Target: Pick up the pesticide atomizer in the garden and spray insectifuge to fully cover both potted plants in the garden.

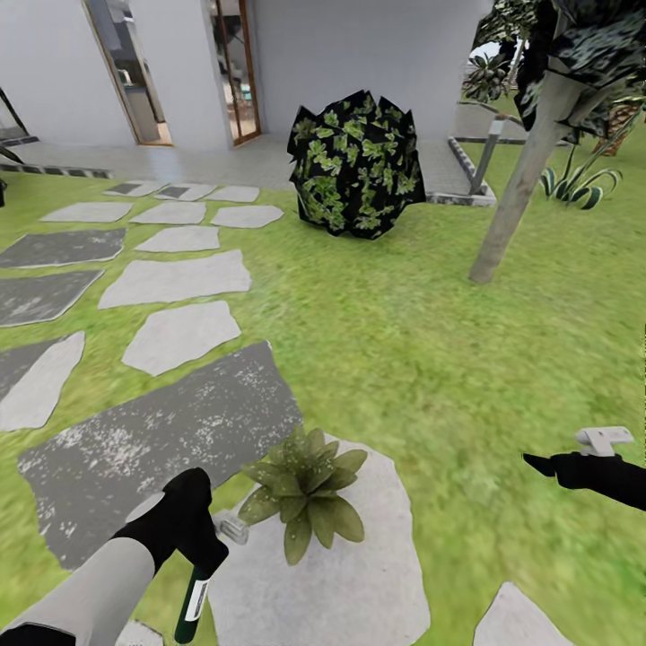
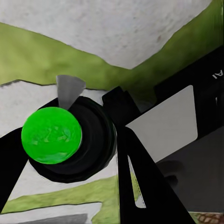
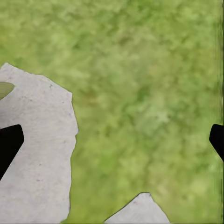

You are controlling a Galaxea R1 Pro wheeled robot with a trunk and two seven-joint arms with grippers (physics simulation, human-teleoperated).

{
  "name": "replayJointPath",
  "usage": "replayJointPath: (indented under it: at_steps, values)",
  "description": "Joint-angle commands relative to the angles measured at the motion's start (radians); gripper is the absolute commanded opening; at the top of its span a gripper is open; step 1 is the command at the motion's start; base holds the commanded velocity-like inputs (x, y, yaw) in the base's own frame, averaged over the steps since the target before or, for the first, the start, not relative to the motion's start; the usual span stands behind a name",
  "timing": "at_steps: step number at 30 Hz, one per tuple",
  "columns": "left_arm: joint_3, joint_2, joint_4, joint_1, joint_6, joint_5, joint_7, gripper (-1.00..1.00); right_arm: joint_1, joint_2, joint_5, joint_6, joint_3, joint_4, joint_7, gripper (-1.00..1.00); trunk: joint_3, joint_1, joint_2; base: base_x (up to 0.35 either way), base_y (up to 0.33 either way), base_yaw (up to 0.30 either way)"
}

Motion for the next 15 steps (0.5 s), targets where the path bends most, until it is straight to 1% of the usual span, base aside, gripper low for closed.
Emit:
replayJointPath:
  at_steps: [1, 7, 9, 12, 15]
  values:
    - [-0.004, 0.001, -0.002, 0.000, 0.006, -0.008, -0.010, -1.00, -0.001, 0.000, 0.010, 0.002, -0.001, 0.000, 0.009, 1.00, -0.001, 0.000, 0.000, 0.000, -0.331, 0.128]
    - [-0.004, 0.001, -0.002, -0.001, 0.006, -0.008, -0.010, -1.00, -0.001, 0.000, 0.010, 0.002, -0.001, 0.000, 0.007, 1.00, -0.004, 0.000, 0.000, 0.000, -0.325, 0.207]
    - [-0.004, 0.001, -0.002, -0.001, 0.006, -0.008, -0.010, -1.00, -0.001, 0.000, 0.010, 0.002, -0.001, 0.000, 0.007, 1.00, -0.005, 0.000, 0.000, 0.000, -0.251, 0.229]
    - [-0.004, 0.001, -0.002, -0.001, 0.007, -0.008, -0.010, -1.00, -0.001, 0.001, 0.010, 0.002, 0.000, 0.001, 0.007, 1.00, -0.007, 0.000, 0.000, 0.000, -0.139, 0.231]
    - [-0.005, 0.001, -0.002, -0.001, 0.006, -0.008, -0.010, -1.00, -0.001, 0.001, 0.010, 0.002, 0.000, 0.001, 0.007, 1.00, -0.008, 0.000, 0.000, 0.000, -0.022, 0.233]
